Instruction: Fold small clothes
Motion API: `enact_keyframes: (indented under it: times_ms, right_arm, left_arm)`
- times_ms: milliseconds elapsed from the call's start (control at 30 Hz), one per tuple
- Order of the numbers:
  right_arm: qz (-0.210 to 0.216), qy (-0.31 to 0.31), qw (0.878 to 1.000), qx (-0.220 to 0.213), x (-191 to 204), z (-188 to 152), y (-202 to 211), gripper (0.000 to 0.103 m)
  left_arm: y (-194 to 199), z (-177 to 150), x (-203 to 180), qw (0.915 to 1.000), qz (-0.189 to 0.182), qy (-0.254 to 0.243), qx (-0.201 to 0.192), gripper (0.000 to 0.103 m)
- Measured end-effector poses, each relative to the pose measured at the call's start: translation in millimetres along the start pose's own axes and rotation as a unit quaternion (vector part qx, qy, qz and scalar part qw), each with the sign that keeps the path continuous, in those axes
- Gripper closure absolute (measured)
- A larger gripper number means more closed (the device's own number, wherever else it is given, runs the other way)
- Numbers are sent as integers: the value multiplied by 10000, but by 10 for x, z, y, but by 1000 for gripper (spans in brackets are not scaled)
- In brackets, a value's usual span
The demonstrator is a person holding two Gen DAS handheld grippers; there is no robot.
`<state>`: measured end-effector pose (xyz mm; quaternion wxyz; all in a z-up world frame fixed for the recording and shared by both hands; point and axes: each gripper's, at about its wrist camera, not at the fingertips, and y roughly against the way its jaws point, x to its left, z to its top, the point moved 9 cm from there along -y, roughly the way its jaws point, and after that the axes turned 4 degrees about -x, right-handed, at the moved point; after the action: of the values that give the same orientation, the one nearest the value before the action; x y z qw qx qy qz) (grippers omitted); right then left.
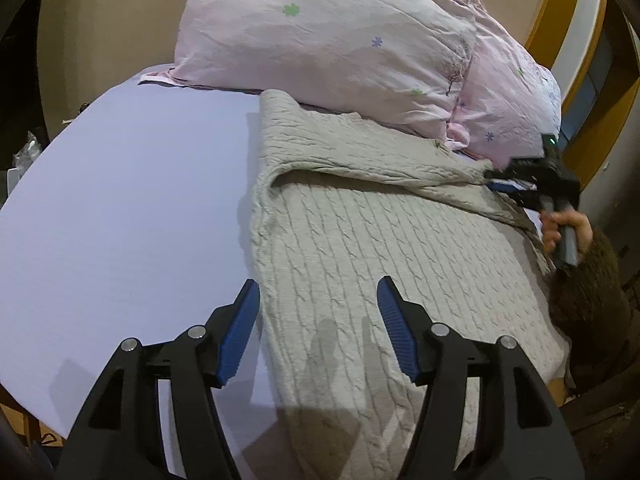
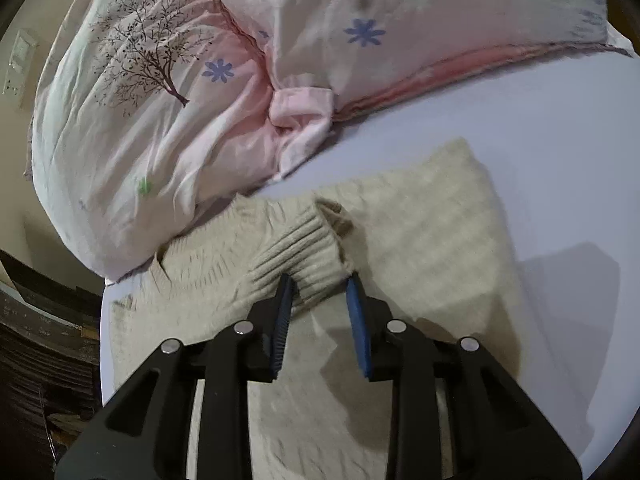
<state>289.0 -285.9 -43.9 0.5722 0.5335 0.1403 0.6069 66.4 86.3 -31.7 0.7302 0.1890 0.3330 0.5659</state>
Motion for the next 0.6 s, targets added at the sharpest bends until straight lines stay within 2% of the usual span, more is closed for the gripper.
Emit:
enact_keyframes:
  times_ms: [167,233,333,433,533,600]
  right_arm:
    - [192,-207,9996,-19,59,68,-127,75]
    - [535,-337,9980,46,84,70,-166,93]
    - [734,-385,9966,4,98,87,-188,95]
    - [892,-367,9951,-200,129,99,-41,95]
    - [1079,-356,9921,-532,93,61,350,95]
    - [1086,-398,9916,-578,30,-58,539,96]
  left_arm:
    - [-28,-38,3,10000,-6,21,43,38]
    - [-53,-47,12,10000,-7,58,69,38]
    - [-75,-55,11,9999,-39,104,86,38]
    - [-50,-65,19,9998,-96,162,52,38]
    - [-17,-86,37,9996,-176,216,22,38]
    - [-4,-108,48,9993,-263,281,29,37]
